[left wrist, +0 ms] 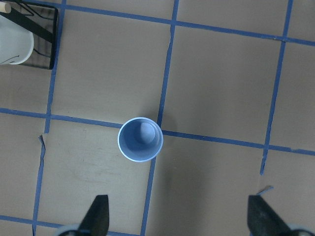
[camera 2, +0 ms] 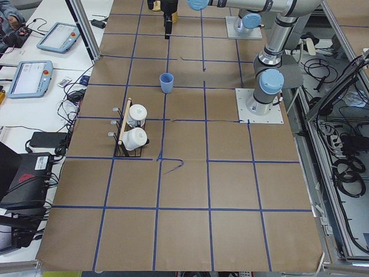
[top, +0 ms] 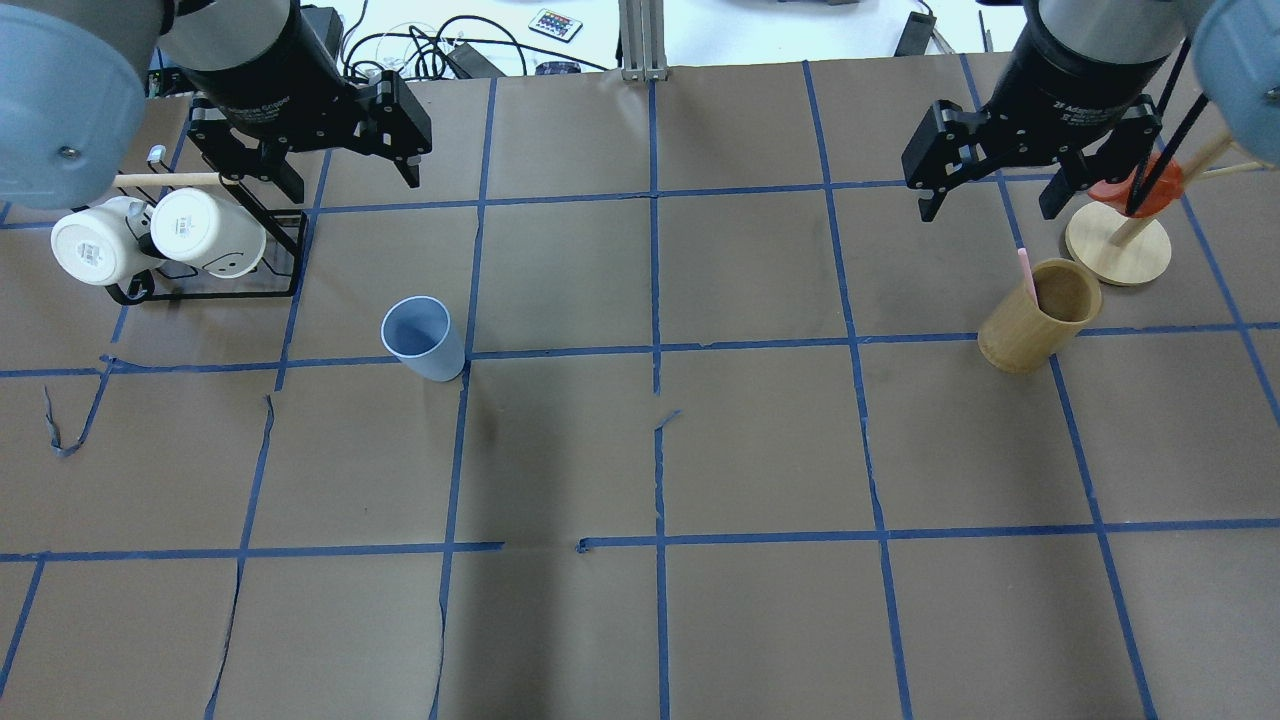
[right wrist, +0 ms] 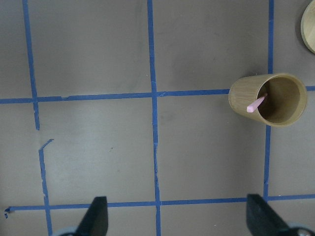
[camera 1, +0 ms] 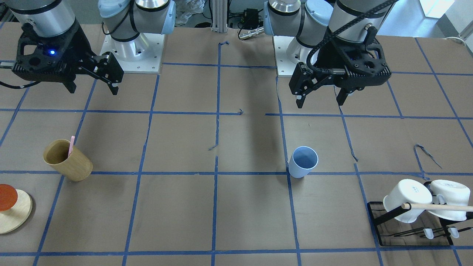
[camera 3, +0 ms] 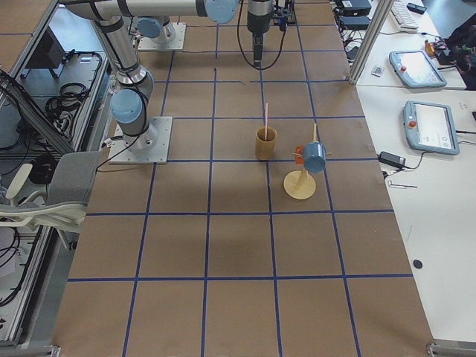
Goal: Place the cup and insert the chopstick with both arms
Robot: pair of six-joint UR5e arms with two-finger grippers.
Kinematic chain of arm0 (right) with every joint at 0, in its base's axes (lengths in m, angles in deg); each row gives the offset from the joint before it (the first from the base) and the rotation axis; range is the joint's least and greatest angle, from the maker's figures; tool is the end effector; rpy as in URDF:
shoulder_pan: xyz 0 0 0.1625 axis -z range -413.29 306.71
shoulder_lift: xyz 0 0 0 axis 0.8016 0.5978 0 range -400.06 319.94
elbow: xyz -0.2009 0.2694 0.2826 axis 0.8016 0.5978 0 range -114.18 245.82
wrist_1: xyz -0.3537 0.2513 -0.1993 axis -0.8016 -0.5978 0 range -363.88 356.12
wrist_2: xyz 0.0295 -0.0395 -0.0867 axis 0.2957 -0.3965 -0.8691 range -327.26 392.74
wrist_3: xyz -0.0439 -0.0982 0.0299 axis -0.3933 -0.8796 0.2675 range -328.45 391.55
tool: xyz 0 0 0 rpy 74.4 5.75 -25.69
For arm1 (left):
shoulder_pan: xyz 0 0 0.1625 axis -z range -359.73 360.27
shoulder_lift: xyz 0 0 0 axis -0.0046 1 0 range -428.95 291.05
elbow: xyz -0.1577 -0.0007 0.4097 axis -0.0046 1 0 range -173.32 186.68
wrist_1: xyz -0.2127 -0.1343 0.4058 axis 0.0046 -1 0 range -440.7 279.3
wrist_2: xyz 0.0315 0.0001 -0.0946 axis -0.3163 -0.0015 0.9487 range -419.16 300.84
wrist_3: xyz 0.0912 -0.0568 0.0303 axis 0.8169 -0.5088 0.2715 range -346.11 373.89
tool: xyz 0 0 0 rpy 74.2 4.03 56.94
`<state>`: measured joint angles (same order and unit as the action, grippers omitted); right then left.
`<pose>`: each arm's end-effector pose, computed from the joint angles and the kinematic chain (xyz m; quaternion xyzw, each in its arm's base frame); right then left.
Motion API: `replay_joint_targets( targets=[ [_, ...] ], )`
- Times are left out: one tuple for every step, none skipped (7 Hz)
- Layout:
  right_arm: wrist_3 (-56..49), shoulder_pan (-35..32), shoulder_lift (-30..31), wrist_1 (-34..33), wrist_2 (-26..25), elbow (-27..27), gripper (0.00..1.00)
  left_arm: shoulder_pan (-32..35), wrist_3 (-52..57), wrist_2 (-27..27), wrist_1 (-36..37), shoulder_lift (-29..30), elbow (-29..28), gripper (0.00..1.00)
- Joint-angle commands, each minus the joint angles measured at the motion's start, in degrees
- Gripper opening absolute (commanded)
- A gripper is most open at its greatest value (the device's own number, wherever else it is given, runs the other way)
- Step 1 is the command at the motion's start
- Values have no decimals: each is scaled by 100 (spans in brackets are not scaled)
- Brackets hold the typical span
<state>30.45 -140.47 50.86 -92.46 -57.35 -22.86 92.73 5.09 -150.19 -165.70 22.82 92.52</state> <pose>0.1058 -0.5582 0.5092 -0.0150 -0.9999 0.0070 0.0010 -0.1564 -0.5787 0.5225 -0.0557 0.9963 -0.0651 0.0026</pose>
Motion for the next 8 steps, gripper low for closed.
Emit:
replay_joint_targets(
  targets=[
    [-4, 0, -13, -27, 8, 0, 100, -1, 36, -3, 9, 8, 4, 100],
    [13, 0, -22, -19, 0, -9, 100, -1, 45, -3, 10, 8, 4, 100],
    [48, 0, -22, -27, 0, 0, 100, -1, 45, -3, 18, 8, 4, 100],
    [66, 0, -22, -202, 0, 0, 100, -1, 45, -3, 27, 25, 4, 100],
    [66, 0, -22, -290, 0, 0, 100, -1, 36, -3, 27, 34, 4, 100],
    [75, 0, -31, -274, 0, 0, 100, -1, 45, -3, 18, 17, 21, 100],
    [75, 0, -22, -221, -9, -9, 100, -1, 45, 6, 18, 34, 30, 100],
    [66, 0, -31, -221, -9, -9, 100, -1, 219, -3, 36, 34, 47, 100]
  ],
)
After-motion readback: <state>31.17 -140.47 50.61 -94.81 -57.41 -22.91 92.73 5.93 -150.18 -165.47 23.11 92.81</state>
